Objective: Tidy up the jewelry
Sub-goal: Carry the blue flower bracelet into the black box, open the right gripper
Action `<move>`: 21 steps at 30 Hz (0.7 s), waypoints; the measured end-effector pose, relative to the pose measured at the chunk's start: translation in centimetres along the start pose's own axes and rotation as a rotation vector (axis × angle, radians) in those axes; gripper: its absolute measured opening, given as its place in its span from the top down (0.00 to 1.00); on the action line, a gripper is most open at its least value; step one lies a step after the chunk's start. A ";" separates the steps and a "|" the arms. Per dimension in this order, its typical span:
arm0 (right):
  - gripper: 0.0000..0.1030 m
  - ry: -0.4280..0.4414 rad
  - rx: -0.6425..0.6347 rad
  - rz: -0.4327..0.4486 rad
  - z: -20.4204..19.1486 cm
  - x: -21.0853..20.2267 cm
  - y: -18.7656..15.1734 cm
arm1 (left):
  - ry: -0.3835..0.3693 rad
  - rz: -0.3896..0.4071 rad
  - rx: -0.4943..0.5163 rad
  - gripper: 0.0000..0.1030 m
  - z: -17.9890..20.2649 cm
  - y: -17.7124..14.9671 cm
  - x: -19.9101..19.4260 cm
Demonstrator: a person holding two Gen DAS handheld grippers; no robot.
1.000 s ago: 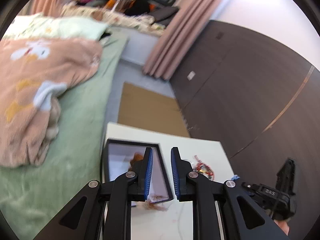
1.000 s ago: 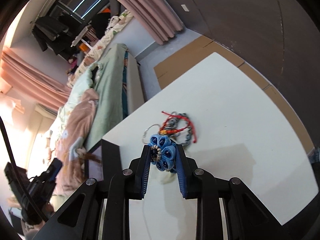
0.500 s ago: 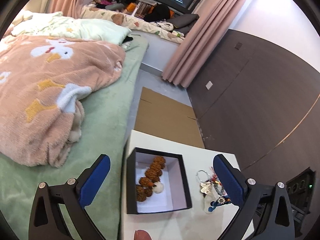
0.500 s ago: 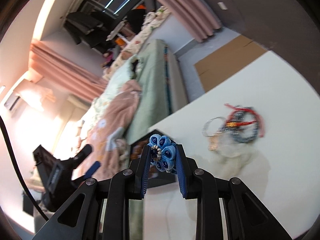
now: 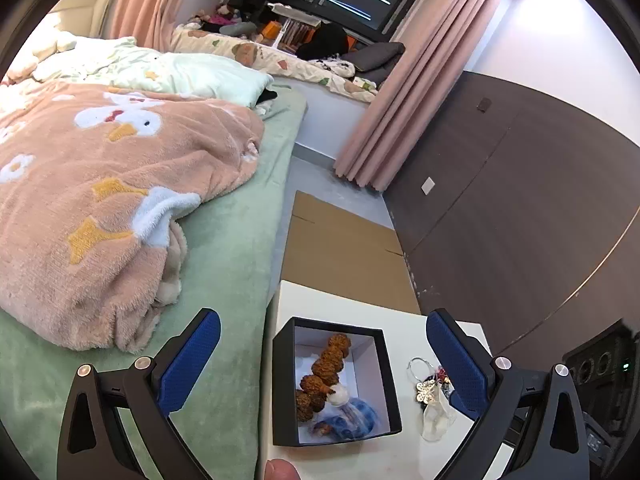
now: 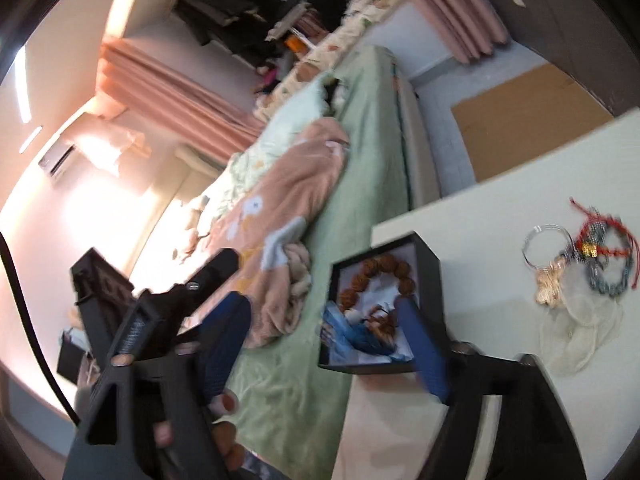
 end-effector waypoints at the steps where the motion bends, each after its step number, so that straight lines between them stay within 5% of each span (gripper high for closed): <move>1: 0.24 -0.010 0.014 -0.009 0.7 -0.1 0.1 | -0.003 0.001 -0.002 0.00 0.0 0.0 0.0; 11: 0.24 -0.111 0.144 0.064 7.6 -5.2 1.6 | -0.023 -0.027 0.039 0.00 1.8 -0.7 0.8; 21: 0.24 -0.311 0.214 0.092 13.7 -9.7 2.2 | -0.066 -0.106 0.107 0.00 5.6 -2.7 3.4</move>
Point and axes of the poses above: each gripper's, at about its wrist camera, not at the fingertips, and x roughly the way its jaws point, z to its right, y to its top, the point moved 6 cm from there along x, roughly the way its jaws point, and after that the axes turned 14 degrees about -y, right-handed, at the moved point
